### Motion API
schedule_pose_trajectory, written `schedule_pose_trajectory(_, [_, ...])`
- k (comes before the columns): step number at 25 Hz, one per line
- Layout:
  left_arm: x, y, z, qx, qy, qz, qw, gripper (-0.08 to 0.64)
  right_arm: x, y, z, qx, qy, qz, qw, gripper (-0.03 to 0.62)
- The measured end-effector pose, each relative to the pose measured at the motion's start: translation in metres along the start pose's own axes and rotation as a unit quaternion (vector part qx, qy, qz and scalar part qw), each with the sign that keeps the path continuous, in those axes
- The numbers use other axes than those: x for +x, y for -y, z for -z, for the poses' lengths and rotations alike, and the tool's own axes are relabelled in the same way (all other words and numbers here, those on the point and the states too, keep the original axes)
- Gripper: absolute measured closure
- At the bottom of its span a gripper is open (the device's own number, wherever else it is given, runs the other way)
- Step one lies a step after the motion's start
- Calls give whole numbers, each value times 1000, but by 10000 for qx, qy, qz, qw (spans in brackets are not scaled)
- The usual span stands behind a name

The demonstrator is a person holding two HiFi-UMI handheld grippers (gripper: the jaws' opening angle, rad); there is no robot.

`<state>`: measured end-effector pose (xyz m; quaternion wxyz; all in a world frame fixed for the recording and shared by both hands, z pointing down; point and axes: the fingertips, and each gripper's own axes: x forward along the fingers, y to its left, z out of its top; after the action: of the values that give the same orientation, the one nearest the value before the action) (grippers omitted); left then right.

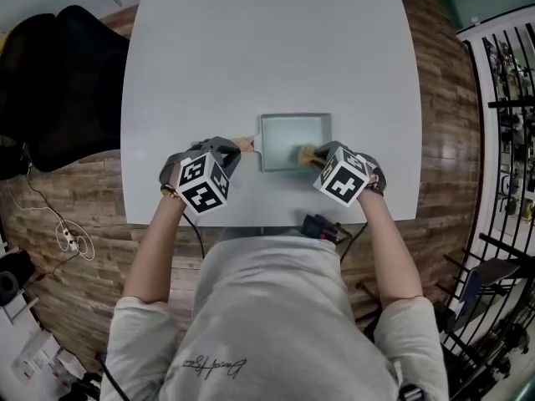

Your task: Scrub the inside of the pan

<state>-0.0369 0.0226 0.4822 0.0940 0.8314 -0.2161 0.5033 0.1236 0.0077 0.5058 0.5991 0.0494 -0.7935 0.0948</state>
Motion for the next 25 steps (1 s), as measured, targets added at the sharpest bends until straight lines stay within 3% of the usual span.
schedule_pose_trajectory(4, [-4, 12, -12, -415, 385, -163, 9983, 549, -13, -7, -5, 272, 339, 81, 9990, 523])
schedule_pose_trajectory(9, [-19, 20, -24, -982, 922, -458, 9898, 549, -26, -17, -14, 674, 735, 178, 9949, 523])
schedule_pose_trajectory(14, [-41, 19, -33, -2061, 1508, -770, 9638, 549, -40, -25, -23, 1064, 1156, 272, 9872, 523])
schedule_pose_trajectory(17, [-53, 24, -36, -2476, 1678, -900, 9500, 549, -50, -32, -27, 1281, 1414, 378, 9809, 523])
schedule_pose_trajectory(20, [-61, 23, -39, -2692, 1860, -1075, 9388, 549, -57, -34, -28, 1424, 1649, 539, 9745, 523])
schedule_pose_trajectory(25, [-68, 17, -42, -2685, 1947, -1284, 9346, 549, -63, -36, -29, 1624, 1833, 583, 9678, 523])
